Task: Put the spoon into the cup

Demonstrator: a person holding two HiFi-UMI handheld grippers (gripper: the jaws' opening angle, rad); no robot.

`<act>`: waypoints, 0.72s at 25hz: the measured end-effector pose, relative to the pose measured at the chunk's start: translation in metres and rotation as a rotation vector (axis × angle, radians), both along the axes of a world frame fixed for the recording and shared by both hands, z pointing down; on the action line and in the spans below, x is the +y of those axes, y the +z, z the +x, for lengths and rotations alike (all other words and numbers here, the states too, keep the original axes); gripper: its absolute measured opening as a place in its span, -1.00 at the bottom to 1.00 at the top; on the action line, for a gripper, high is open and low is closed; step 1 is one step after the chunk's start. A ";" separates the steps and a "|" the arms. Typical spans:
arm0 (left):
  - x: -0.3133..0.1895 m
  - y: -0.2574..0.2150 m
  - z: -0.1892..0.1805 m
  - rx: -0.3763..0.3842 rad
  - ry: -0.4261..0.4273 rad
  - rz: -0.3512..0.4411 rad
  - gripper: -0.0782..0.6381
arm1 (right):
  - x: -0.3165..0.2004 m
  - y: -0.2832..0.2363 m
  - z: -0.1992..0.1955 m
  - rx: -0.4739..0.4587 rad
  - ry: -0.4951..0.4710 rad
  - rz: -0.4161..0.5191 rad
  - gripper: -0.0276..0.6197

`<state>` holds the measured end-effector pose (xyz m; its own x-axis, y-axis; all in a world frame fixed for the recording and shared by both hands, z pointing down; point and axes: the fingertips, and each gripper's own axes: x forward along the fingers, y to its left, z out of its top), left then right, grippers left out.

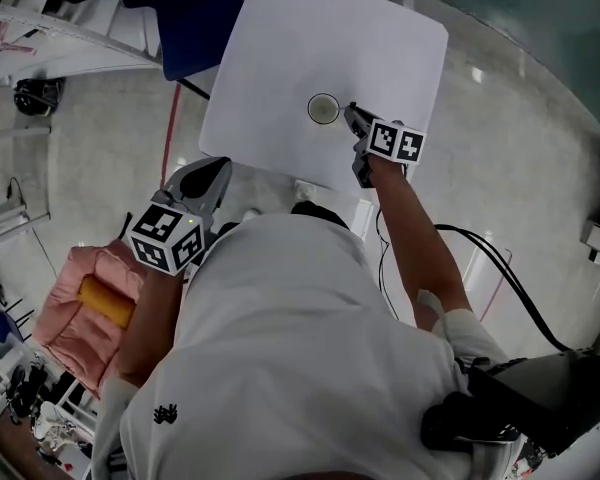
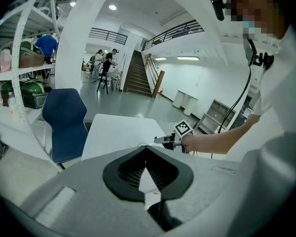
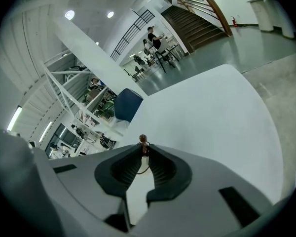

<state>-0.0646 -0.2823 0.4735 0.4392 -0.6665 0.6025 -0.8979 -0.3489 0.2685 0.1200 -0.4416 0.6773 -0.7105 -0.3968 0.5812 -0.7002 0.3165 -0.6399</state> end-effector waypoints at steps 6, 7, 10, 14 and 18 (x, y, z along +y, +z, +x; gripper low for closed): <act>-0.001 0.001 0.001 -0.012 -0.022 -0.016 -0.75 | -0.005 0.010 -0.008 0.006 -0.033 -0.010 -0.75; -0.001 0.001 -0.001 -0.014 -0.027 -0.019 -0.75 | -0.006 0.012 -0.009 0.008 -0.036 -0.011 -0.75; 0.000 0.001 -0.002 -0.020 -0.037 -0.023 -0.75 | -0.007 0.017 -0.012 0.018 -0.049 -0.011 -0.75; 0.000 0.001 -0.003 -0.025 -0.043 -0.024 -0.75 | -0.006 0.022 -0.015 0.035 -0.064 -0.014 -0.75; -0.003 0.000 -0.003 -0.021 -0.045 -0.020 -0.75 | -0.006 0.027 -0.014 0.040 -0.067 -0.023 -0.75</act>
